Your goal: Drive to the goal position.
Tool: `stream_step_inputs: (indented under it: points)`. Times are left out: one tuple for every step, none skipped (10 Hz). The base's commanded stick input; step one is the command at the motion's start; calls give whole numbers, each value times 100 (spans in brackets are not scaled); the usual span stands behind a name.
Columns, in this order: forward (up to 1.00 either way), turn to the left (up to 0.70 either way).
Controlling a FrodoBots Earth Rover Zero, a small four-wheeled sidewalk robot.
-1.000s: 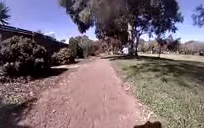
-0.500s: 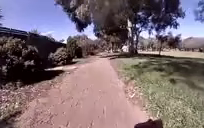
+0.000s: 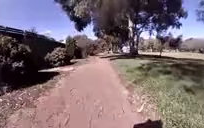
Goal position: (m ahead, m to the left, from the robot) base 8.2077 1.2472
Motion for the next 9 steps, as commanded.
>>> stream_step_inputs:
  points:
    - [70,0]
    - [70,0]
    - [70,0]
    - [70,0]
    - [70,0]
    - [70,0]
    - [70,0]
    - [70,0]
    - [70,0]
